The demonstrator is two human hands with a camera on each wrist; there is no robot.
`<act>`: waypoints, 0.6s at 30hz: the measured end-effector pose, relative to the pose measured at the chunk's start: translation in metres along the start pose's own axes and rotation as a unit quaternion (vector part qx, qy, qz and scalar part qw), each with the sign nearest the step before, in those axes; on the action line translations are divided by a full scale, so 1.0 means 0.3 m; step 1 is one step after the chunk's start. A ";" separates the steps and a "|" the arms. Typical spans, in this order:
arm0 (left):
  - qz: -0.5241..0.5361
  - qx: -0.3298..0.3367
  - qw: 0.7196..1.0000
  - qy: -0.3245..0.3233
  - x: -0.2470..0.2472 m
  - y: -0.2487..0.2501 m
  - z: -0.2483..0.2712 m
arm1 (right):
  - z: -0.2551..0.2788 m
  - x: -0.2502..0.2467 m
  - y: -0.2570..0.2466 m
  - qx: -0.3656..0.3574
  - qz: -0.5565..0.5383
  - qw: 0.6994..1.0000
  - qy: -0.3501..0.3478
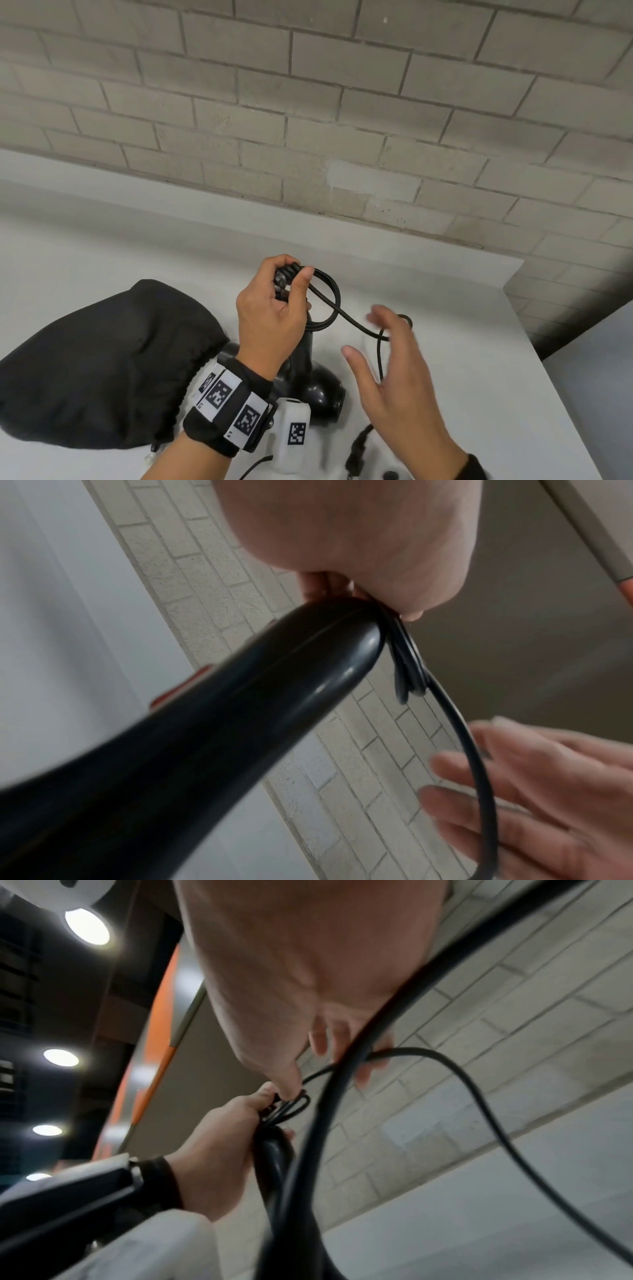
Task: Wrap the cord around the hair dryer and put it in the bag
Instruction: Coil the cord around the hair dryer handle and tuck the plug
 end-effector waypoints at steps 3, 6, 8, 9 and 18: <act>-0.002 0.008 1.000 -0.004 -0.003 0.005 -0.001 | -0.044 0.013 -0.060 -0.073 0.024 0.997 -0.007; 0.004 0.015 1.000 -0.005 -0.010 0.010 -0.002 | -0.104 -0.050 -0.091 -0.132 0.027 0.990 0.046; 0.019 0.020 0.999 -0.020 -0.011 0.015 0.000 | -0.145 -0.095 -0.107 -0.160 0.021 0.985 0.067; 0.032 0.022 0.999 -0.031 -0.010 0.019 0.002 | -0.166 -0.114 -0.118 -0.170 0.015 0.983 0.071; 0.070 0.061 0.989 -0.117 -0.004 0.045 0.004 | -0.322 -0.139 -0.187 -0.135 -0.126 0.982 0.028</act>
Point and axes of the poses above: each hand's wrist, its own z-axis away from the middle knuckle, its own x-axis out of the palm, y = z × x, the point moved 5 cm from there along -z, towards the middle knuckle, and after that the axes turned 13 degrees about z, right-handed, at the moved point
